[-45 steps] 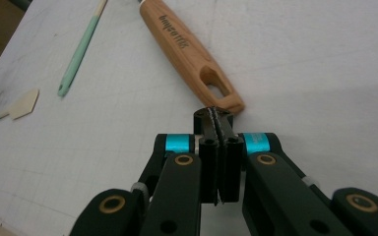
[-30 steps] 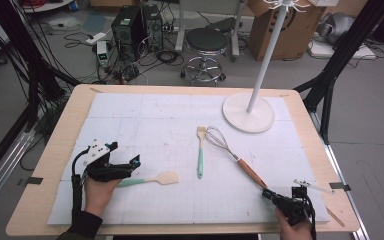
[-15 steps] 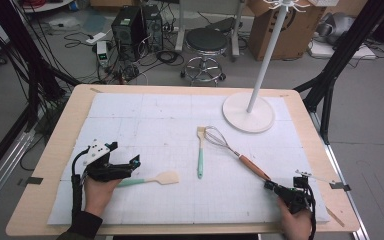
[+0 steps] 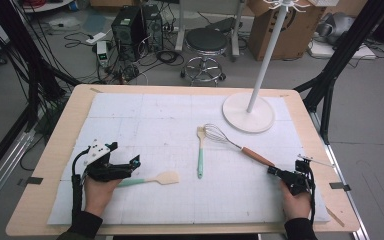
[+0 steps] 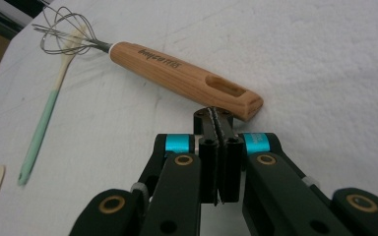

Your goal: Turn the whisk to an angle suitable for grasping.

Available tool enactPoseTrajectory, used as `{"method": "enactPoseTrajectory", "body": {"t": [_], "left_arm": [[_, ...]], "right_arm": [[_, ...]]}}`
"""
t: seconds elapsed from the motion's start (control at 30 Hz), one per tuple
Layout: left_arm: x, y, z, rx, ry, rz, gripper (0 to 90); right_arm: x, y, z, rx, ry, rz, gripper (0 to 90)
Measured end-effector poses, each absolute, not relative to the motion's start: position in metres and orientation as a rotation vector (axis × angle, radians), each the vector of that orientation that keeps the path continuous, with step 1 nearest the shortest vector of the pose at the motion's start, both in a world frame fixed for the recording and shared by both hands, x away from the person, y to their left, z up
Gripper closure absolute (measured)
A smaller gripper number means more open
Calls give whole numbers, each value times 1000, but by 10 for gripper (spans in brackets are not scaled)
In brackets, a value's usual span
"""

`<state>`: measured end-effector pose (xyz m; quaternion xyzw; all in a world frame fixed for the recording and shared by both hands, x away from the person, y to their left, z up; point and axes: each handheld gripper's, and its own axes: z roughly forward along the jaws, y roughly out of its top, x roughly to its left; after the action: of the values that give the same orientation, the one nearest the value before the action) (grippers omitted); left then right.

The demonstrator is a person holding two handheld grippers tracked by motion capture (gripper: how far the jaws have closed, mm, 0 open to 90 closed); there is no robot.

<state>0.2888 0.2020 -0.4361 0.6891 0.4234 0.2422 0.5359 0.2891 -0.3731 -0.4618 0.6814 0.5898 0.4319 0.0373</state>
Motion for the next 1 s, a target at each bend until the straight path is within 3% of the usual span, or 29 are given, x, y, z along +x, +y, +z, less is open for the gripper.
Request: {"method": "enactPoseTrajectory", "body": {"t": [0.47, 0.77, 1.0], "left_arm": [[289, 201, -437, 1645, 1010, 574, 33], [289, 202, -437, 1647, 1008, 574, 33], [289, 203, -437, 1635, 1008, 568, 33]], "right_arm": [[298, -353, -450, 2030, 1811, 1516, 895], [359, -320, -432, 2029, 1846, 1474, 895], [394, -290, -437, 2061, 1926, 1343, 895]]}}
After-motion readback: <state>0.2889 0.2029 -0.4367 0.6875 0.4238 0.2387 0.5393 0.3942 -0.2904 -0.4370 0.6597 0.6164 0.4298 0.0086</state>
